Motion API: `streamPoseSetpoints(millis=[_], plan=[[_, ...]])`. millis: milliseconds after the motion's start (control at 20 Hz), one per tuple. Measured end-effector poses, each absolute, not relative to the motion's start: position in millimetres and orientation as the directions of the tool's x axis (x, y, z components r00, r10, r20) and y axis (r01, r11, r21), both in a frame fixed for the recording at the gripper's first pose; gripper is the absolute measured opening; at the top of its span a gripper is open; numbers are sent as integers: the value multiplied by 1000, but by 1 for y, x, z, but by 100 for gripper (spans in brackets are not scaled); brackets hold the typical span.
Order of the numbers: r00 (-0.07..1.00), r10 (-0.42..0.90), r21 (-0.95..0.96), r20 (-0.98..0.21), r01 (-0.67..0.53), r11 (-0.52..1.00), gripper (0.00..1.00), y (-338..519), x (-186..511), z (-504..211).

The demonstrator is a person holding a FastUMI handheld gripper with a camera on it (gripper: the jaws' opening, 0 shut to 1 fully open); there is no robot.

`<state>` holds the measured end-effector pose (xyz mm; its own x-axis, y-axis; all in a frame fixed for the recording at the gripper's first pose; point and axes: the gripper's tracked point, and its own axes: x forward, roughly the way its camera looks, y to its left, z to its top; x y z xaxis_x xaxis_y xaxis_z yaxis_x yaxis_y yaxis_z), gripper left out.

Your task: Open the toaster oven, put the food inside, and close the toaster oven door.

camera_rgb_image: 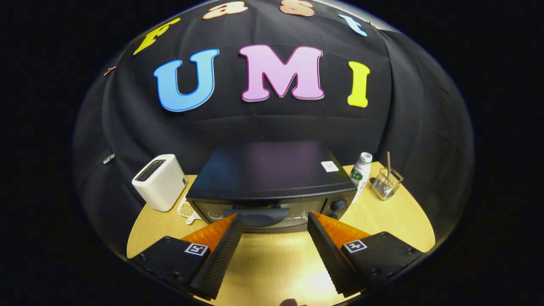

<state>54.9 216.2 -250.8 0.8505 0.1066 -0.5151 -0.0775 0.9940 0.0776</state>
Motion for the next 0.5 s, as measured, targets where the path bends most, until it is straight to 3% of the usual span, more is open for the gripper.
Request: streamPoseSetpoints(millis=[500], plan=[[958,122,51,-258,-113,992,98,130,26,-121]])
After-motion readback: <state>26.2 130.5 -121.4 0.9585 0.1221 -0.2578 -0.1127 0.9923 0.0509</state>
